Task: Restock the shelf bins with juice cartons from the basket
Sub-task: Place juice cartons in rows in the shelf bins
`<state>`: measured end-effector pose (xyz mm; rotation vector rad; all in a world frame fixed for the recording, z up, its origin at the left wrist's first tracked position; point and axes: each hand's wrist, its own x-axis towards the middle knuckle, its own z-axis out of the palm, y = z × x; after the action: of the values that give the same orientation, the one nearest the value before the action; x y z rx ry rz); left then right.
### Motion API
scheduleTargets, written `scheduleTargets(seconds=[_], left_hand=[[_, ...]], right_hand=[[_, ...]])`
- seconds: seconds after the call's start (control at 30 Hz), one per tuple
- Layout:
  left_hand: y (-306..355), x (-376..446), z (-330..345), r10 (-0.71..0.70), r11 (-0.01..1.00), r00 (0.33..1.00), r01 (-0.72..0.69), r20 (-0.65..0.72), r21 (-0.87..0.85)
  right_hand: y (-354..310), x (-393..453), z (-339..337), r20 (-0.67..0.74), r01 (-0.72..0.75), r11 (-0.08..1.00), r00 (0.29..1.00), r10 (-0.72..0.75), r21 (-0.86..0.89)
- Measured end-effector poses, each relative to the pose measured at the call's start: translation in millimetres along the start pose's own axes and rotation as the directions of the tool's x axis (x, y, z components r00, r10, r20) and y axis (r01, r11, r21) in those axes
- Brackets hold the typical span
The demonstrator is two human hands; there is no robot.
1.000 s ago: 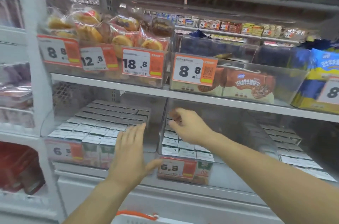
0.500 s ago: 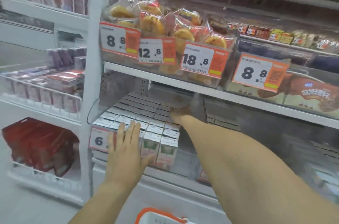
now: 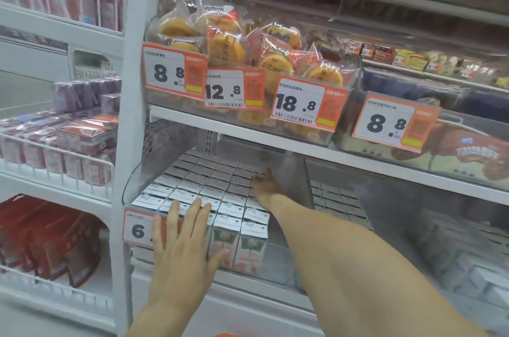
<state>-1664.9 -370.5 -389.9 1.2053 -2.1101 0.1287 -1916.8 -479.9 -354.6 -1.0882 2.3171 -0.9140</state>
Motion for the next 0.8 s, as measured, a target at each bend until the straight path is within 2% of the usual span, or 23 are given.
scheduleTargets(seconds=[0.13,0.27,0.4,0.5,0.6,0.8], left_hand=[[-2.3,0.4,2.5,-0.013,1.0,1.0,0.012,0.026,0.021],[1.5,1.6,1.9,-0.038,0.999,0.998,0.036,0.043,0.028],[1.3,1.3,-0.2,-0.04,0.999,0.999,0.039,0.033,0.025],[4.3,0.8,-0.1,-0.057,0.998,0.997,0.056,0.043,0.028],[8.4,1.1,0.1,-0.097,0.995,0.993,0.097,0.066,0.012],[8.2,0.4,-3.0,-0.098,0.995,0.991,0.099,0.087,-0.009]], right_hand=[[-12.7,-34.6,-14.3,0.064,-0.001,0.998,0.998,0.004,-0.057],[-30.7,-82.7,-35.4,0.115,0.089,0.96,0.992,-0.061,-0.266],[-24.6,-118.5,-38.2,0.171,0.164,0.969,0.976,-0.132,-0.187],[-17.1,-134.4,-30.5,0.294,0.197,0.937,0.95,-0.11,-0.289],[-22.9,-141.5,-29.4,0.311,0.217,0.922,0.944,-0.114,-0.32],[-17.1,-146.1,-35.5,0.342,0.14,0.942,0.939,-0.029,-0.305]])
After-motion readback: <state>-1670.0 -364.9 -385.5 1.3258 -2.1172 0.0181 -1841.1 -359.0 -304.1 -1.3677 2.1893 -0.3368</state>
